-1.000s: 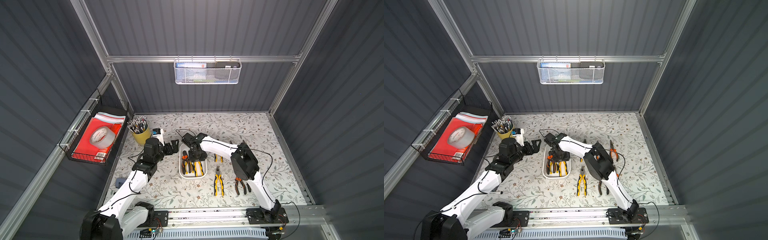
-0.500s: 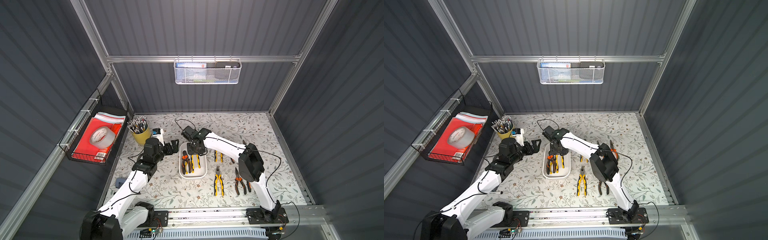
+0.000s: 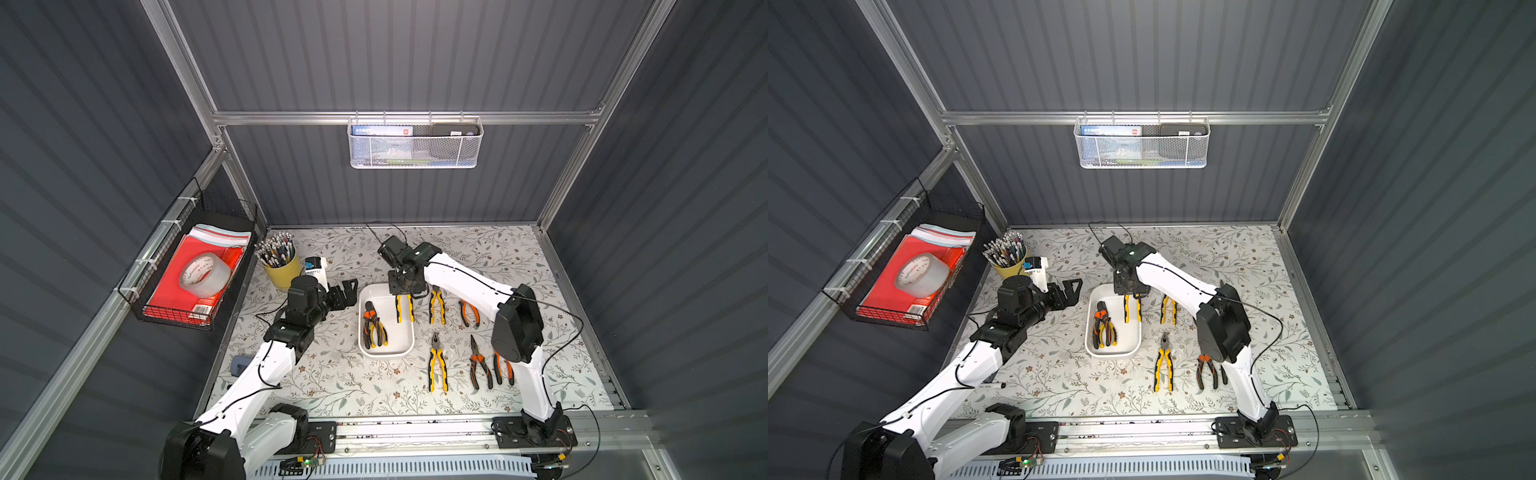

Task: Take the pliers out of the storage box
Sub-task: Place the pliers at the center of the board.

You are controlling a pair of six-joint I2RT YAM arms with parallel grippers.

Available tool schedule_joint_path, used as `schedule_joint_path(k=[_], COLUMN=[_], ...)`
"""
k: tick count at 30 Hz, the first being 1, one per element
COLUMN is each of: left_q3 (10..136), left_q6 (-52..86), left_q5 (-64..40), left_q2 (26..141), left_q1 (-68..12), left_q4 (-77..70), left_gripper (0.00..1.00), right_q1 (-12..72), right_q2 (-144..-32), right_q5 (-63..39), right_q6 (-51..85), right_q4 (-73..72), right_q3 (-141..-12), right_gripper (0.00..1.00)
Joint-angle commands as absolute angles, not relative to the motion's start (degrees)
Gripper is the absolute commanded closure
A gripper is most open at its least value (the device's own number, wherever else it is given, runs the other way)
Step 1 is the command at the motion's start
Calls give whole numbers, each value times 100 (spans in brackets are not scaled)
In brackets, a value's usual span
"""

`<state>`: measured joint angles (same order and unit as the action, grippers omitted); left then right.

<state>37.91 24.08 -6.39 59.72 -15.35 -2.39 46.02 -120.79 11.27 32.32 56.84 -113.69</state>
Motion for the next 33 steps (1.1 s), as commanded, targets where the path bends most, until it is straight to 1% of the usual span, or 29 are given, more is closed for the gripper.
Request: schedule_joint_path(k=[1, 6, 10, 12, 15, 21, 24, 28, 33], left_q3=[3911, 3916, 3903, 3894, 3884, 3935, 3937, 3890, 3876], left_q6=[2318, 2320, 2315, 2319, 2338, 2352, 2332, 2320, 2307], left_q5=[-646, -680, -673, -694, -760, -904, -881, -837, -812], left_q2=[5911, 5888, 5840, 5827, 5866, 6043, 6035, 5965, 5973], left_q1=[-1556, -1556, -1556, -1552, -1556, -1556, -1553, -1558, -1556], left_q4=[-158, -159, -141, -170, -220, -224, -206, -202, -183], left_gripper=[1, 1, 1, 1, 1, 1, 1, 1, 1], right_q1=[4185, 3411, 2953, 2764, 2203, 1184, 812, 397, 233], right_q2=[-11587, -11057, -10582, -10171, -9461, -8624, -8622, -8997, -9624], right_q5=[1492, 1525, 1642, 1987, 2171, 2576, 2746, 2610, 2341], right_q6=[2636, 1655, 830, 583, 401, -169, -313, -410, -488], right_q4=[6016, 6252, 6485, 6378, 5942, 4943, 4545, 4176, 3646], right_q3=[-11619, -11527, -11148, -10649, -9632, -7941, -7394, -7094, -7126], right_gripper=[100, 100, 100, 100, 100, 100, 100, 100, 100])
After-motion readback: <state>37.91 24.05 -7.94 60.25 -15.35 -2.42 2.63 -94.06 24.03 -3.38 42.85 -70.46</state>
